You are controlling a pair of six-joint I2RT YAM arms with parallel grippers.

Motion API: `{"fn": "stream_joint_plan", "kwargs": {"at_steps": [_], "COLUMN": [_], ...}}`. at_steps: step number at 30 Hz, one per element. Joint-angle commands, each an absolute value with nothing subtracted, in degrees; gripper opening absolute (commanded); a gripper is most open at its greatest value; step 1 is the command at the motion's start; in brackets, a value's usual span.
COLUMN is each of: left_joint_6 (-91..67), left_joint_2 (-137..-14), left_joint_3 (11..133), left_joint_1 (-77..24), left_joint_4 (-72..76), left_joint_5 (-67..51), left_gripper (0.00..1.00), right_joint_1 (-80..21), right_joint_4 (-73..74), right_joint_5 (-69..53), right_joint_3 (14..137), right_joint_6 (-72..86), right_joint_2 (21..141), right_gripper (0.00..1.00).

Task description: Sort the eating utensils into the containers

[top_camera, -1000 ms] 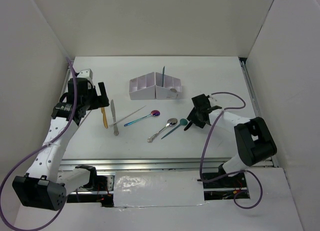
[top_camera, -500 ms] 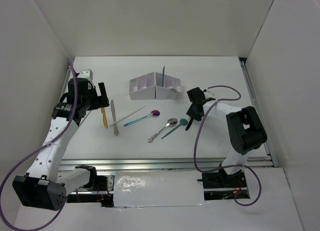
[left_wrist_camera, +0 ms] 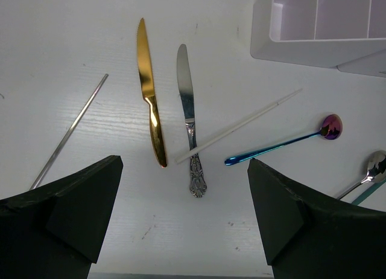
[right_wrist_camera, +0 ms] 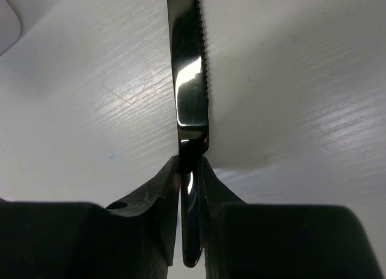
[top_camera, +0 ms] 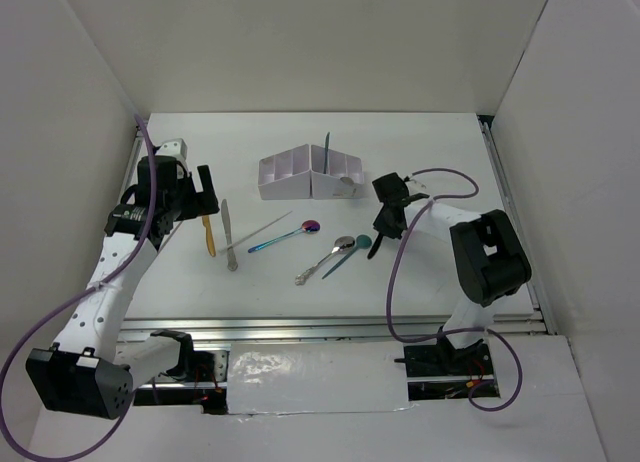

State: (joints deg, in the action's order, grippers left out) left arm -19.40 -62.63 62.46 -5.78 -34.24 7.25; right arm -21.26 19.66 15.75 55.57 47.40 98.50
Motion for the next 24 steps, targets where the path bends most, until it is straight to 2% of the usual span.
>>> {"fn": "stream_joint_plan", "kwargs": {"at_steps": [1,9,18,24], "left_joint_6": [-18.19,-18.19,-18.19,-18.72], "left_joint_2": [-62.40,-62.23,-62.32,-62.58], "left_joint_3": [62.40,62.40,62.75,62.67], "left_joint_1": [-5.89,-5.89,-5.98,-5.89], "left_joint_4": [-31.55,-31.03,-31.38,-31.38], "left_joint_5": [7.38,7.21,7.21,6.86], "left_gripper": [0.99,0.99,0.99,0.99], "right_joint_1": [-22.06,-21.97,-22.24,-23.82], "right_joint_4": [21.09,24.87,24.35,14.86], "right_joint_5": [15.20,20.30,17.76,15.91], "right_joint_3": [56.25,59.59,60.82,57.57], "right_joint_6": [46.32,41.93,36.30,28.14], "right_joint_2": [99.15,90.01,81.75,73.66], "right_gripper": [0.17,0.07,0.06,0.05]}}
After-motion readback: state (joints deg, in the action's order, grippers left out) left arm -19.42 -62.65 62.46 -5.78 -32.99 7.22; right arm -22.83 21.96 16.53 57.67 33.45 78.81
